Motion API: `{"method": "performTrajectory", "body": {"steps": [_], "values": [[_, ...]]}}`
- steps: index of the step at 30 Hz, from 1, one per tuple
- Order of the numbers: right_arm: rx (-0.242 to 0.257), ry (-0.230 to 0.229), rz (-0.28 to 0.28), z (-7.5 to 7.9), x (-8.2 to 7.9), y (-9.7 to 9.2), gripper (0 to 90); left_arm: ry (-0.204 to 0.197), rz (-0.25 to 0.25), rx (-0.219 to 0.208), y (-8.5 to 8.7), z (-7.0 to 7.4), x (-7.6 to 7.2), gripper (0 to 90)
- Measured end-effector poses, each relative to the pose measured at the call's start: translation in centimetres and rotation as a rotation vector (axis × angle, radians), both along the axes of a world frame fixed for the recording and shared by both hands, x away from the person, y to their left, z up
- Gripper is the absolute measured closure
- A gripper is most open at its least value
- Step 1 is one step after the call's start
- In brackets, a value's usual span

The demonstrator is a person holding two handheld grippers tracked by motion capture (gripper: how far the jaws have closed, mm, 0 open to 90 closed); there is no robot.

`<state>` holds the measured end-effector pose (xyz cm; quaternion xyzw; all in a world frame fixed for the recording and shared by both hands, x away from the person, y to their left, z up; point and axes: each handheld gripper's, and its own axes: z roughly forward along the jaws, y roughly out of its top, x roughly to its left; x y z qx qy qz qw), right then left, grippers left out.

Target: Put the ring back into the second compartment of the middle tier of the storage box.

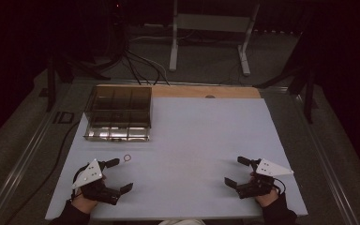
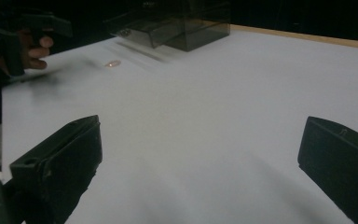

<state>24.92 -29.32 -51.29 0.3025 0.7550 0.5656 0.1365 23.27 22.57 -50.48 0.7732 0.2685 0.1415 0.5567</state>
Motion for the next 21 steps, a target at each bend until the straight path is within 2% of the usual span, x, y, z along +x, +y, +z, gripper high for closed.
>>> {"method": "performTrajectory", "body": {"steps": [2, 3, 6, 12, 21], "values": [[0.0, 0.0, 0.0, 0.0, 0.0, 0.0, 0.0, 0.001, -0.001, 0.003, -0.04, -0.01, 0.01, 0.8], [-0.008, -0.002, -0.001, -0.02, -0.03, 0.02, 0.0, 0.001, 0.003, 0.018, -0.18, -0.03, 0.02, 0.8], [-0.033, -0.005, 0.006, -0.21, -0.04, 0.1, 0.0, 0.006, 0.007, 0.026, -0.29, -0.05, 0.08, 0.8], [-0.035, 0.023, 0.013, -0.42, -0.01, 0.05, 0.0, 0.009, 0.011, 0.033, -0.39, -0.09, 0.19, 0.8], [-0.043, 0.012, 0.018, -0.23, -0.06, 0.09, 0.0, 0.007, -0.006, 0.044, -0.44, -0.15, 0.04, 0.8]]}}
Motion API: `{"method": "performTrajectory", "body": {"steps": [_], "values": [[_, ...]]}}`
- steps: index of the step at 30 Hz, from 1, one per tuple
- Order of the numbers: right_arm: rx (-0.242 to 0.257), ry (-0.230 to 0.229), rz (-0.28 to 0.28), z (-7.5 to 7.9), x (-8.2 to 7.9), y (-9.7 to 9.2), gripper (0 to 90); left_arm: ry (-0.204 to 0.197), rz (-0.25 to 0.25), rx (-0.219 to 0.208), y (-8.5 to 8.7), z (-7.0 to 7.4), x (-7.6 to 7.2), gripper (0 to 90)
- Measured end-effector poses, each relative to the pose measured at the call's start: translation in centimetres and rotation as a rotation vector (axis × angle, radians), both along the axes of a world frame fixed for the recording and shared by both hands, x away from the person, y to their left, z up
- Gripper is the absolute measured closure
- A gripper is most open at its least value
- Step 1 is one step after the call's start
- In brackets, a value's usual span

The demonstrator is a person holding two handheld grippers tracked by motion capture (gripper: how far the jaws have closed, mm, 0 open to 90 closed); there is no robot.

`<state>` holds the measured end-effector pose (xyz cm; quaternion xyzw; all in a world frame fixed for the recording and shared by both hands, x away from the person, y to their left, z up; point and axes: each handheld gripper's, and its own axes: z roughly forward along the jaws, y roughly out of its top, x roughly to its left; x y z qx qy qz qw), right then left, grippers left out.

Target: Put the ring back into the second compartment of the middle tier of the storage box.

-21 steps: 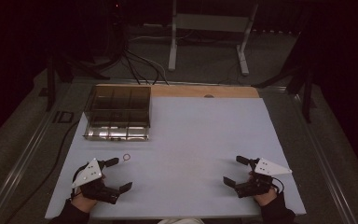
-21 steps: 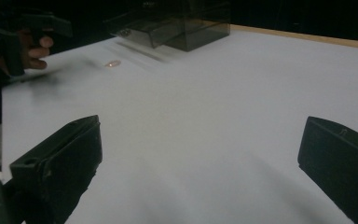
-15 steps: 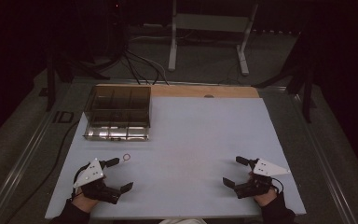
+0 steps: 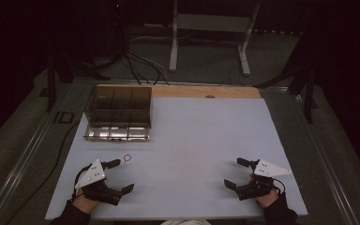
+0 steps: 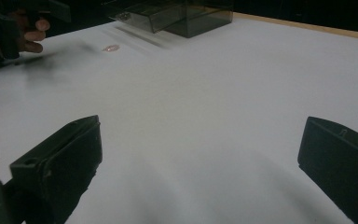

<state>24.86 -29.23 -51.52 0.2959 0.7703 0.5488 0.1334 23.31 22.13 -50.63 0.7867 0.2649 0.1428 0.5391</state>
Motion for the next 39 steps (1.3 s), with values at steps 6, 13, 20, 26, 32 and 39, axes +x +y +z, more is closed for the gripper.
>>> {"method": "performTrajectory", "body": {"steps": [6, 13, 20, 26, 32, 39], "values": [[-0.008, 0.007, -0.008, 0.1, 0.0, 0.1, 0.0, 0.003, -0.014, 0.008, -0.2, -0.1, 0.0, 0.8], [-0.005, 0.014, -0.004, 0.1, -0.1, 0.1, 0.0, 0.007, -0.027, 0.02, -0.4, -0.2, 0.0, 0.8], [-0.001, 0.01, 0.0, 0.1, -0.1, 0.2, 0.0, 0.008, -0.045, 0.019, -0.6, 0.0, 0.0, 0.8], [0.009, 0.013, -0.003, 0.1, -0.1, 0.1, 0.0, 0.015, -0.083, 0.013, -0.9, 0.5, 0.0, 0.8], [0.014, 0.018, -0.002, 0.1, 0.0, 0.1, 0.0, 0.018, -0.135, 0.005, -1.8, 1.4, 0.0, 0.8], [0.009, 0.016, -0.002, 0.1, -0.1, 0.1, 0.0, -0.002, -0.146, 0.018, -2.2, 2.1, 0.0, 0.8]]}}
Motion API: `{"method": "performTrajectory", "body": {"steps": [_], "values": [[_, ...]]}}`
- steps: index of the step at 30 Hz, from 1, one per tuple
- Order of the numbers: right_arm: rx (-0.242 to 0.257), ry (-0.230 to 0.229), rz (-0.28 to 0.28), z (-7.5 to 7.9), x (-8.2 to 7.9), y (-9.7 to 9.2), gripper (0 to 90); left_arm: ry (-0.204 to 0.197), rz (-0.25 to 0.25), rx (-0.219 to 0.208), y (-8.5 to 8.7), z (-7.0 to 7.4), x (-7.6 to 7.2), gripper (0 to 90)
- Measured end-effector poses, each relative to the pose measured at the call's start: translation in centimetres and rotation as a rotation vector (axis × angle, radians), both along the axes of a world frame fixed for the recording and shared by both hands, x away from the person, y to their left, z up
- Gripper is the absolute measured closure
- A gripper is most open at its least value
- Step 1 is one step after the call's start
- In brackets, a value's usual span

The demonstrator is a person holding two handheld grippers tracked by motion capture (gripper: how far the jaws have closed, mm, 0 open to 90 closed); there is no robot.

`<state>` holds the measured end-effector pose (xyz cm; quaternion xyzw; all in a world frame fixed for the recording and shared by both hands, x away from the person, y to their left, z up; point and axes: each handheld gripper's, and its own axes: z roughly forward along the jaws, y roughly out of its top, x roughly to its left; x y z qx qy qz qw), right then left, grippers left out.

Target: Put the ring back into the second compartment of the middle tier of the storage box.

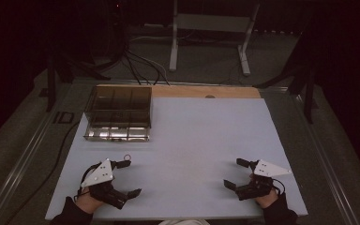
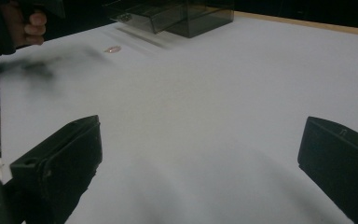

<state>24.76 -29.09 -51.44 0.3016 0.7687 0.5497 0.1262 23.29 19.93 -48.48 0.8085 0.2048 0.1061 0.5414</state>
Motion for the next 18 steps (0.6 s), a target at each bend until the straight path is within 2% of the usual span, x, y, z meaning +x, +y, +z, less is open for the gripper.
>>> {"method": "performTrajectory", "body": {"steps": [4, 8, 18], "values": [[0.012, -0.001, -0.003, 0.1, 0.0, 0.0, 0.0, -0.016, 0.001, -0.01, -0.2, 0.7, 0.2, 0.8], [0.005, -0.001, -0.003, 0.0, 0.0, -0.1, 0.0, -0.032, 0.001, -0.041, -0.1, 1.2, 0.5, 0.8], [0.005, -0.002, -0.004, 0.0, -0.1, -0.1, 0.0, -0.055, 0.043, -0.052, 0.3, 1.8, 1.1, 0.8]]}}
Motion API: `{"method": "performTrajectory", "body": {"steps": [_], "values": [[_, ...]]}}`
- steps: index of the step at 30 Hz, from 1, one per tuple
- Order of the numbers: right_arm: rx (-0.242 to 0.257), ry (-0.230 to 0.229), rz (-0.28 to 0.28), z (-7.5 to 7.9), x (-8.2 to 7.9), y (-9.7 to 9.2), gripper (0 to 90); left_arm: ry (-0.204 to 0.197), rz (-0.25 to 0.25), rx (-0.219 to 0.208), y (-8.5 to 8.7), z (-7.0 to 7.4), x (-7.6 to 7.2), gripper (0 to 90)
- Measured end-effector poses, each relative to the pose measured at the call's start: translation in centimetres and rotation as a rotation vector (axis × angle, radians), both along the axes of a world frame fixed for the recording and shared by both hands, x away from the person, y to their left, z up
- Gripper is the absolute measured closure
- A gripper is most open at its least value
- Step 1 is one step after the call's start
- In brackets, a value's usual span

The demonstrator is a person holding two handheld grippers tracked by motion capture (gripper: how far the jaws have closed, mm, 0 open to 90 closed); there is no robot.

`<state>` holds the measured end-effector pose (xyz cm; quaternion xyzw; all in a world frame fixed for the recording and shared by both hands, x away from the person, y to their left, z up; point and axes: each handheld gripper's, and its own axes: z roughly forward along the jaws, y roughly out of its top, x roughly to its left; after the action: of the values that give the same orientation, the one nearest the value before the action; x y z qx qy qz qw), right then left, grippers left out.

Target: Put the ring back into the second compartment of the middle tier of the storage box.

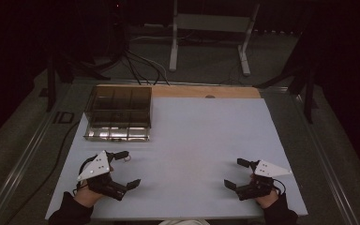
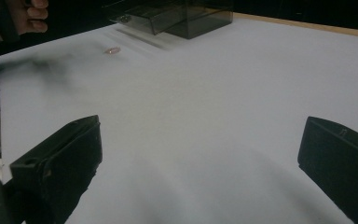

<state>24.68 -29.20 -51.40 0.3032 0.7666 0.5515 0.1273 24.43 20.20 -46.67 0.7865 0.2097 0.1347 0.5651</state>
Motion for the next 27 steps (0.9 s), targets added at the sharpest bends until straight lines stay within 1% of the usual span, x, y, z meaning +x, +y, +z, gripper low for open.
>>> {"method": "performTrajectory", "body": {"steps": [3, 6, 12, 13, 14, 20, 22, 23, 27], "values": [[0.001, -0.008, 0.001, 0.0, 0.0, 0.0, 0.0, -0.003, 0.017, -0.001, 0.0, 0.2, 0.3, 0.8], [-0.004, -0.005, 0.002, 0.0, 0.0, 0.0, 0.0, -0.016, 0.027, 0.014, 0.1, 0.4, 0.4, 0.8], [-0.003, -0.007, -0.001, 0.0, 0.0, 0.0, 0.0, -0.03, 0.068, 0.001, 0.6, 1.0, 0.8, 0.8], [0.003, -0.01, 0.0, 0.1, -0.1, 0.0, 0.0, -0.025, 0.08, 0.007, 0.7, 1.1, 0.9, 0.8], [0.003, -0.01, 0.0, 0.1, -0.1, 0.0, 0.0, -0.025, 0.08, 0.007, 0.7, 1.1, 0.9, 0.8], [0.004, -0.014, -0.004, 0.1, -0.1, 0.0, 0.0, -0.043, 0.12, 0.007, 1.1, 1.6, 1.3, 0.8], [0.003, -0.015, -0.003, 0.1, -0.2, 0.0, 0.0, -0.037, 0.13, 0.009, 1.3, 1.6, 1.5, 0.8], [-0.001, -0.013, -0.003, 0.1, -0.2, 0.0, 0.0, -0.041, 0.142, 0.001, 1.3, 1.6, 1.6, 0.8], [0.001, -0.014, -0.005, 0.1, -0.2, 0.0, 0.0, -0.033, 0.155, 0.006, 1.3, 1.6, 1.9, 0.8]]}}
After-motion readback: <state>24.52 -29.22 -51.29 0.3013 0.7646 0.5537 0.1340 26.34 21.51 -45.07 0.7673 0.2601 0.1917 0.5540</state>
